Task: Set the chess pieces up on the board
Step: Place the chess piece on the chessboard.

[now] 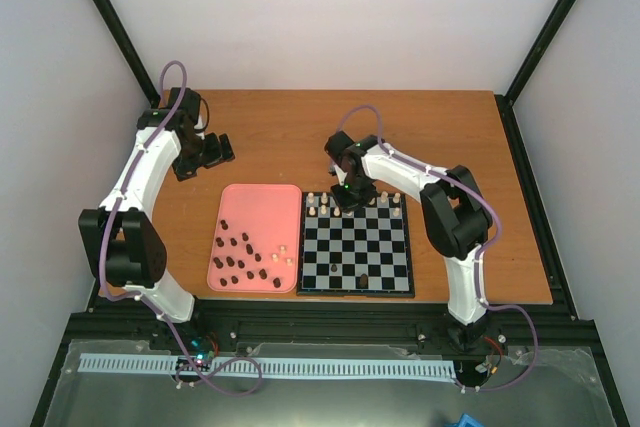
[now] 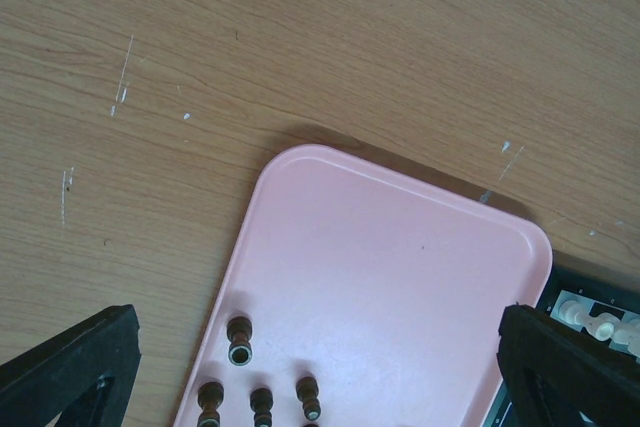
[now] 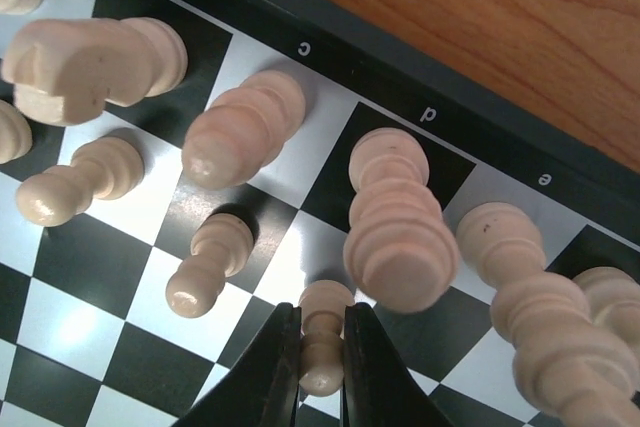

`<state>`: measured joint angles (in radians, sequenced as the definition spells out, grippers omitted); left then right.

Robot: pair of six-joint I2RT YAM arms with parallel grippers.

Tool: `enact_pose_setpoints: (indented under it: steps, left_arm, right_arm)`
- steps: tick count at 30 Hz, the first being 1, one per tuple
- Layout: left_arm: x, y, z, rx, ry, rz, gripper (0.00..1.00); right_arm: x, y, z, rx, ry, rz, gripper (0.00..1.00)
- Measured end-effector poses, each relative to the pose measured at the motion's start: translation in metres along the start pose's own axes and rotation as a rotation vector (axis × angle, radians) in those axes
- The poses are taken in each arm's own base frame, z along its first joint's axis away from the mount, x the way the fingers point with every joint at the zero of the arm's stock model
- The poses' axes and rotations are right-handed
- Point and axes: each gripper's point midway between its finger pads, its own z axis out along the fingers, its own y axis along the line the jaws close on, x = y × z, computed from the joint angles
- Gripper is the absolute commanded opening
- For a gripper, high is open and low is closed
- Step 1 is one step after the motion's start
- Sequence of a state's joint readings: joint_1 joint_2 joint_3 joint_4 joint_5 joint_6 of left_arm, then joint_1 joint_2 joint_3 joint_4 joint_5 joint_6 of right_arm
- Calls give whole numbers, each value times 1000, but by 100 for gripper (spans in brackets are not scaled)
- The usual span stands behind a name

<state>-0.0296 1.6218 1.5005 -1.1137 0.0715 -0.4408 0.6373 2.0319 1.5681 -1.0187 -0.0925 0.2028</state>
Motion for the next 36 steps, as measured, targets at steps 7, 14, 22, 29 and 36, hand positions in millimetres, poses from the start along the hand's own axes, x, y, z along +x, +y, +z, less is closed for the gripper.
enact_pose_setpoints:
  steps: [7,14,22,29,36]
  left_arm:
    - [0,1,4,-6,10,-1,100]
    - [0,1,4,-7,11,-1,100]
    - [0,1,5,-10,10,-1,100]
    - [0,2,5,-14,8,-1,100]
    - [0,2,5,-16,7,-1,100]
  right_arm:
    - [-1,-2,2,4,2,-1,8]
    - [-2,-2,5,5,3,-1,8]
    - [-4,-2,6,7,1,-2,16]
    - [-4,-2,7,7,3,-9,22]
    - [-3,-2,6,6,6,-7,30]
